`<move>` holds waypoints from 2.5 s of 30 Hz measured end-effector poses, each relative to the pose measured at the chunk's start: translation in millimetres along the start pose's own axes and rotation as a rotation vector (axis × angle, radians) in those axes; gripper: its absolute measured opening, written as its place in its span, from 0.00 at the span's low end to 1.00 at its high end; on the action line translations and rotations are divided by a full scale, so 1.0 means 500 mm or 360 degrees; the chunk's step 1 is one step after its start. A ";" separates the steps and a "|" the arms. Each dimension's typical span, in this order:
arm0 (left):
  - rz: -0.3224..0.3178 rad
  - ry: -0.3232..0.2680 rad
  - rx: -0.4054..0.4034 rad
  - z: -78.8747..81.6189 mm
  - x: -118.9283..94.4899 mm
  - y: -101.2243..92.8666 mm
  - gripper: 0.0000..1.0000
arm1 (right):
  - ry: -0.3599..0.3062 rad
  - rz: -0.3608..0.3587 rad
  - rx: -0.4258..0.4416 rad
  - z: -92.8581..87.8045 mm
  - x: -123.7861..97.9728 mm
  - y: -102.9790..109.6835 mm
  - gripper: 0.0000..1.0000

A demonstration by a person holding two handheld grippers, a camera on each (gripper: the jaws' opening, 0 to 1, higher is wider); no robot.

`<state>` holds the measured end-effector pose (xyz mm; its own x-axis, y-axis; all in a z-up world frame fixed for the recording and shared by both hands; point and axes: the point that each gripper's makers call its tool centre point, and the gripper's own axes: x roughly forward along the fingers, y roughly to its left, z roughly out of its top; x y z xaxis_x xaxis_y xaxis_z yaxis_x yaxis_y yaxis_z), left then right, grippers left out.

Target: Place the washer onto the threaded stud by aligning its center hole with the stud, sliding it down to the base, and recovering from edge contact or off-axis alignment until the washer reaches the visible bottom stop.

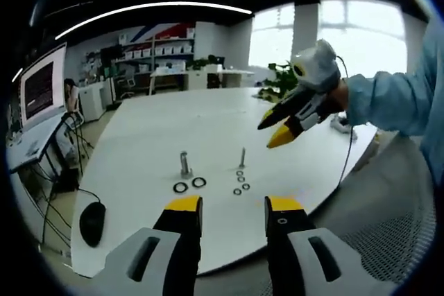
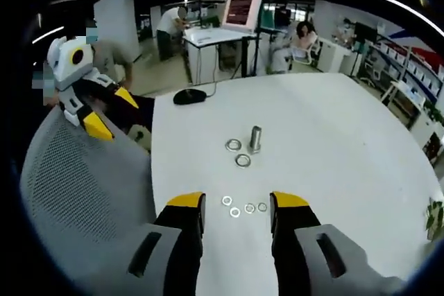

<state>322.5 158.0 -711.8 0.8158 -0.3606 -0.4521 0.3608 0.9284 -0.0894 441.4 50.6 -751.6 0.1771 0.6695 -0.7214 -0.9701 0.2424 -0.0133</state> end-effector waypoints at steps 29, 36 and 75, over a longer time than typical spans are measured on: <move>0.0009 -0.0024 -0.0055 0.005 0.002 -0.005 0.29 | 0.0342 0.0314 -0.0203 -0.123 0.139 0.026 0.29; 0.0000 -0.0025 -0.0060 0.005 0.001 -0.006 0.29 | 0.0398 0.0323 -0.0228 -0.141 0.160 0.022 0.26; -0.0002 -0.0021 -0.0061 0.004 0.001 -0.007 0.28 | 0.0473 0.0245 -0.0352 -0.158 0.191 0.007 0.14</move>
<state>322.6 154.4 -709.9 0.8215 -0.3625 -0.4401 0.3442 0.9306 -0.1241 441.8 59.9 -875.3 0.0027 0.4461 -0.8950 -0.9996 -0.0234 -0.0147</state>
